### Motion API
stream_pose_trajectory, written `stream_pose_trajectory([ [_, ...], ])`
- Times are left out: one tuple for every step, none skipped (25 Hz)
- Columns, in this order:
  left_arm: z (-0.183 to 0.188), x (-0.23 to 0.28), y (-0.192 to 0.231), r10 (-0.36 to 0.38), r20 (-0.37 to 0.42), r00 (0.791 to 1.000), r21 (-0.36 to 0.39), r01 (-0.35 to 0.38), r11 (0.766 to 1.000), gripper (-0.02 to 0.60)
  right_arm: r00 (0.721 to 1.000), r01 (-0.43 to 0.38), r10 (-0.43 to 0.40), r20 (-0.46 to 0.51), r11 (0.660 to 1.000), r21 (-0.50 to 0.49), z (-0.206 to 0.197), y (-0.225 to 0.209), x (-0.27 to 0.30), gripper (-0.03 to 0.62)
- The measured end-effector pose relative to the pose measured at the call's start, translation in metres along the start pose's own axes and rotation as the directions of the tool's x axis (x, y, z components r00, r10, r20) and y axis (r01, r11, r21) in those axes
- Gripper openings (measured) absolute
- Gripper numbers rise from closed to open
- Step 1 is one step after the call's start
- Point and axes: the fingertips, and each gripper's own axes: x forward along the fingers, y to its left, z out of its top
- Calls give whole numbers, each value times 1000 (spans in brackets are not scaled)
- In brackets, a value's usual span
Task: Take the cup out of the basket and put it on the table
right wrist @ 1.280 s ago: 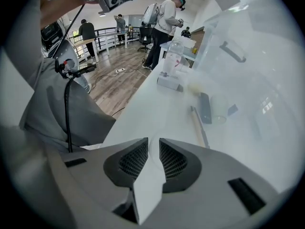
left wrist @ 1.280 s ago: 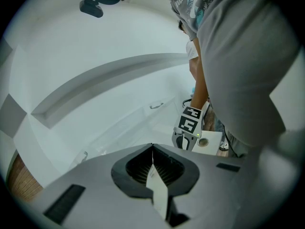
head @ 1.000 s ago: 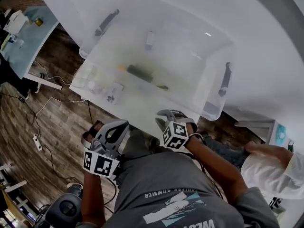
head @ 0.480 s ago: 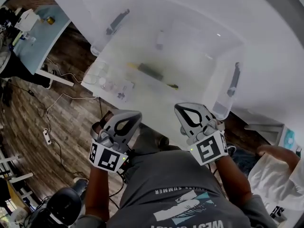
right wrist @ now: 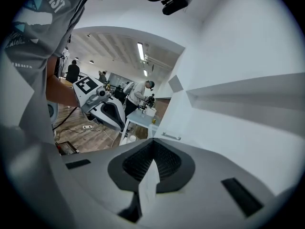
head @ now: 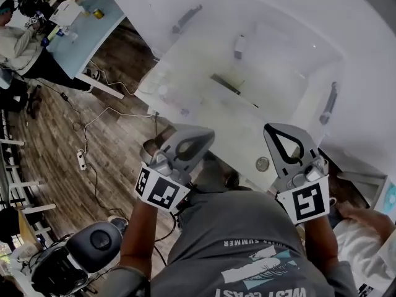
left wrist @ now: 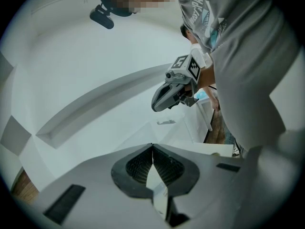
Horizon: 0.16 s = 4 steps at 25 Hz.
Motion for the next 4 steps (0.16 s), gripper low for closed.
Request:
stream_pose_trajectory([
  [3, -1, -1, 1, -1, 1000, 3, -1, 1000, 9, 1000, 3, -3, 4, 1000, 1, 1, 0, -3, 11],
  [5, -2, -3, 1, -2, 1000, 6, -1, 1000, 9, 1000, 6, -6, 8, 1000, 4, 3, 0, -7, 11],
  [8, -3, -4, 2, -3, 1000, 9, -2, 1000, 9, 1000, 10, -10, 11, 1000, 8, 3, 0, -10, 11],
  [10, -4, -6, 3, -4, 1000, 11, -3, 1000, 9, 1000, 13, -13, 15, 1000, 12, 4, 0, -13, 11],
])
